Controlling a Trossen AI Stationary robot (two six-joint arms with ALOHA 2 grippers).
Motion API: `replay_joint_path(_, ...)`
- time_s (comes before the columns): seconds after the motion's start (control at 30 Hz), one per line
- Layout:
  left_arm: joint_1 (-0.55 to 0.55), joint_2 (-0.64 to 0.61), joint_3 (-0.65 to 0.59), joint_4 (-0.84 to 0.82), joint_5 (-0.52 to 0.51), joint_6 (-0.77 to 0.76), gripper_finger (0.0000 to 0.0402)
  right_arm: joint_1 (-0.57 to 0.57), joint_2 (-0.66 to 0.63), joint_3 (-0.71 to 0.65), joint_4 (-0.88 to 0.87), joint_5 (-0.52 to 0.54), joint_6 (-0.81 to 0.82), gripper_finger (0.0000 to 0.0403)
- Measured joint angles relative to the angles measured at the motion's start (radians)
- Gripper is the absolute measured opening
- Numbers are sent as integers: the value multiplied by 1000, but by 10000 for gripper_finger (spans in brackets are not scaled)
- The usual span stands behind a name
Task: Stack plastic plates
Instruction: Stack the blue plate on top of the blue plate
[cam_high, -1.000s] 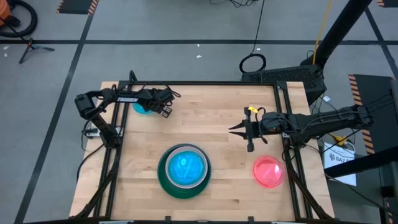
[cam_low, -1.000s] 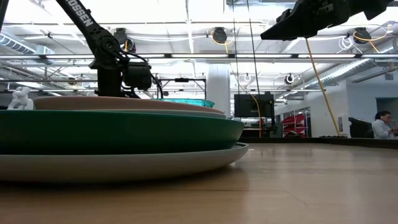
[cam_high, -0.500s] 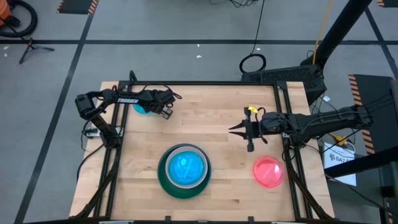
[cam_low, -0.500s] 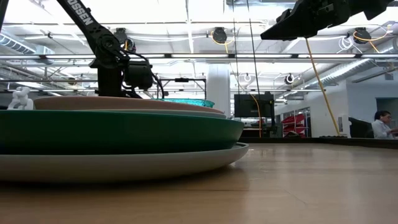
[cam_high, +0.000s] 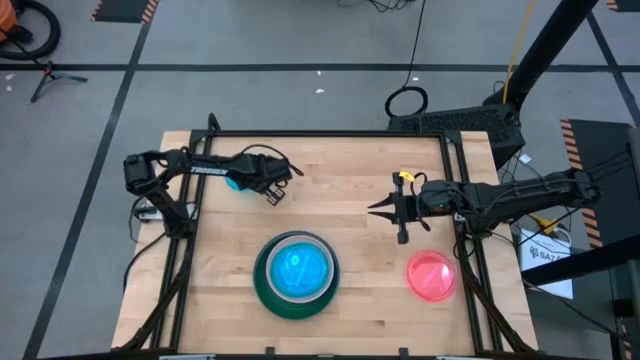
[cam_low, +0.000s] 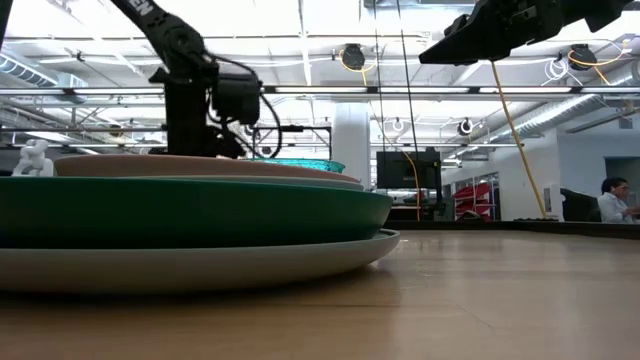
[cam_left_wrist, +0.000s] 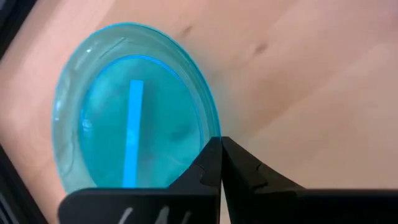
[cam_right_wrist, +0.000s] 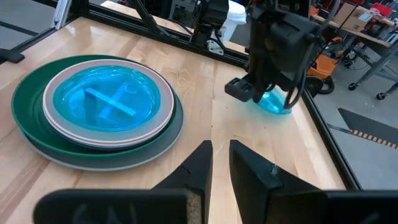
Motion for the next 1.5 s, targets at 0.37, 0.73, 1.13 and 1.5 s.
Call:
replay_joint_path(0.37,-124,0,157,-90,-31,33,4,0,0,0,-5,0,0,47)
replay_joint_path(0.73,-286,0,306,-162,-41,118,3,0,0,0,-6,0,0,47)
replay_joint_path(1.13,-532,0,544,-314,-41,264,3,0,0,0,-6,0,0,47)
replay_joint_path(1.5,-789,0,656,-333,56,281,3,0,0,0,-6,0,15,47)
